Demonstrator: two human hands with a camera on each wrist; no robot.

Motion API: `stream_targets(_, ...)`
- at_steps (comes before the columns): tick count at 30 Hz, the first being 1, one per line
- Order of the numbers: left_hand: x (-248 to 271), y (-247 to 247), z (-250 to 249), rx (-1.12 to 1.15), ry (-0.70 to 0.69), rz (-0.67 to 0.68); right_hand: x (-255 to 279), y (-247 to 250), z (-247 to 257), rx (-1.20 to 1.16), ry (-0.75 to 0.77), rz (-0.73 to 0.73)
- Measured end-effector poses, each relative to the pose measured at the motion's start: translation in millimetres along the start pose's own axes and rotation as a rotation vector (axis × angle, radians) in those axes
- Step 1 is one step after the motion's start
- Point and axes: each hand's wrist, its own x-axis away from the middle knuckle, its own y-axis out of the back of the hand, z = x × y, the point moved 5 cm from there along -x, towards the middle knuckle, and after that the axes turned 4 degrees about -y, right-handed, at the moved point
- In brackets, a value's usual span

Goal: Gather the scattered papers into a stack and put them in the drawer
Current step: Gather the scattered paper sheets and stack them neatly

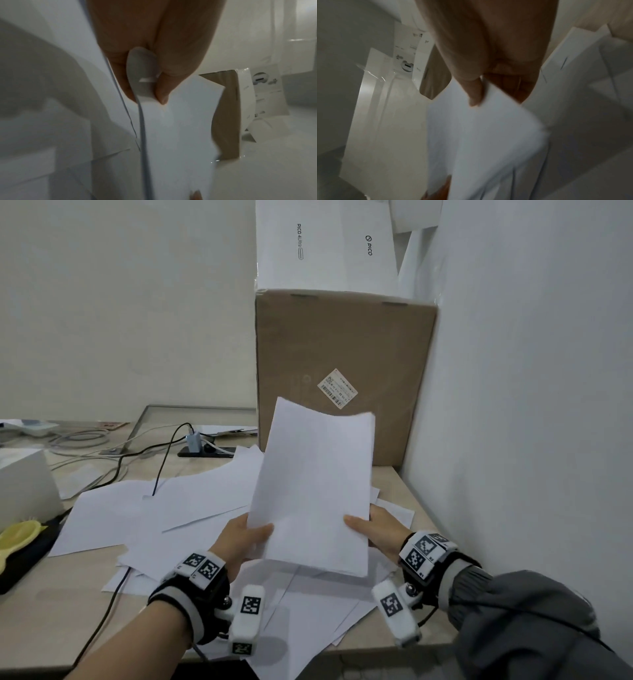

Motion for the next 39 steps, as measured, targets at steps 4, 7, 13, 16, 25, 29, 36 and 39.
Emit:
stream_targets(4,-6,33,2,-0.017,-0.044,-0.195,-6,11,-4,0.324,-0.079,-0.063)
stream_targets(7,-1,67,0,0.043,-0.053,-0.296,-13,1,-28,0.743,-0.166,0.078)
stream_targets(13,14,112,-6,0.116,-0.081,-0.39,-6,-57,-41,1.076,-0.2,0.373)
stream_targets(16,21,114,-15,0.121,-0.087,-0.382,4,-89,-32,1.059,-0.162,0.454)
stream_targets(25,34,91,-31,0.135,-0.066,-0.312,29,-91,-4,0.21,-0.106,0.062)
stream_targets(29,27,47,-29,0.096,-0.001,-0.21,36,-39,9,-0.335,-0.169,-0.009)
stream_targets(36,-10,-74,-3,-0.002,0.143,0.012,42,61,0,0.032,-0.101,-0.263)
stream_targets(39,-35,-123,17,-0.091,0.194,0.087,46,107,-19,0.108,-0.139,-0.418)
